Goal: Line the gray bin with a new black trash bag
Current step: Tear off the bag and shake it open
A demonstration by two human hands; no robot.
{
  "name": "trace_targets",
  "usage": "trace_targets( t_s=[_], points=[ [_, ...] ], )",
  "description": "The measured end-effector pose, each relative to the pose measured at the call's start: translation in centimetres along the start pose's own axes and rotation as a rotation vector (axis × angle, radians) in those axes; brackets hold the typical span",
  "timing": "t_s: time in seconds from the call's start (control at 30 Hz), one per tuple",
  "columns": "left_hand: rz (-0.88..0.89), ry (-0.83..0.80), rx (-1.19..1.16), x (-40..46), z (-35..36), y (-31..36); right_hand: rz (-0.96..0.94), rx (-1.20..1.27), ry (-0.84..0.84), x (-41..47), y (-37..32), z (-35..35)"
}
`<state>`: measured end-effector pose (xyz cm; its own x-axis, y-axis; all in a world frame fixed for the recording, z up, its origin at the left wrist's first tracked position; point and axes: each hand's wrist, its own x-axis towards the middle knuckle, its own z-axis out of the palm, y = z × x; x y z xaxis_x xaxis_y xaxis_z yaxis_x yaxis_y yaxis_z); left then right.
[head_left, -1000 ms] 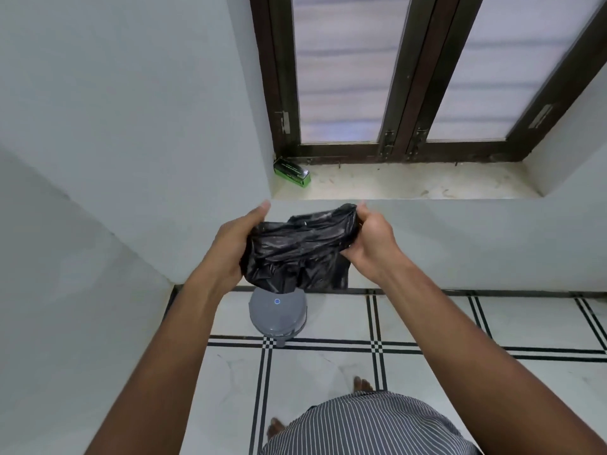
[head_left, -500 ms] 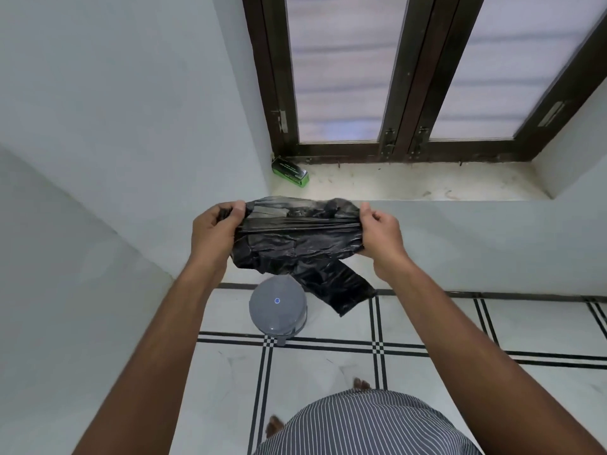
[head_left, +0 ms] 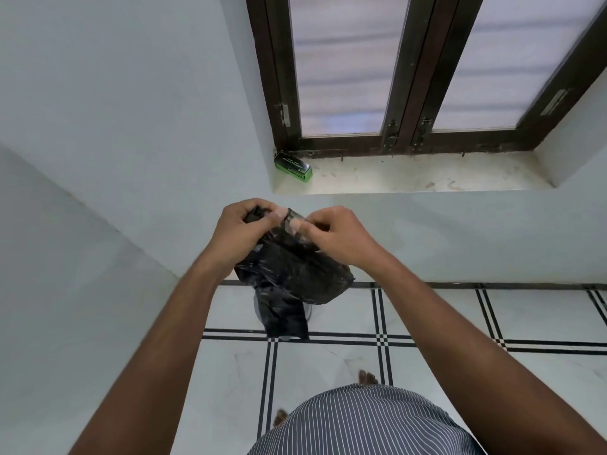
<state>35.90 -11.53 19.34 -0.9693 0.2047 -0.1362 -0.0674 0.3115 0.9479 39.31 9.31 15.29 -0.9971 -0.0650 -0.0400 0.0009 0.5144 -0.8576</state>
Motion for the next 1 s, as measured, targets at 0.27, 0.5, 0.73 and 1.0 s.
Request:
trace_targets(
  t_s=[0.27,0.5,0.73,1.0],
  points=[
    [-0.081,0.148,0.533,-0.1,-3.8,-4.1,0.472,0.911,0.409,1.1,0.1,-1.6],
    [-0.298,0.073,-0.112,-0.6,-4.9,-3.8,0.503,-0.094,0.206,-0.3,1.0,-0.8],
    [-0.197,-0.199,-0.392,-1.0,-1.8,-1.7,-0.093,-0.233,0.113,-0.8,-3.3,2.4],
    [-0.082,-0.011,0.808,-0.8,-4.6,-3.5,0.082,0.088,0.536,0.1,-1.6,0.0]
  ],
)
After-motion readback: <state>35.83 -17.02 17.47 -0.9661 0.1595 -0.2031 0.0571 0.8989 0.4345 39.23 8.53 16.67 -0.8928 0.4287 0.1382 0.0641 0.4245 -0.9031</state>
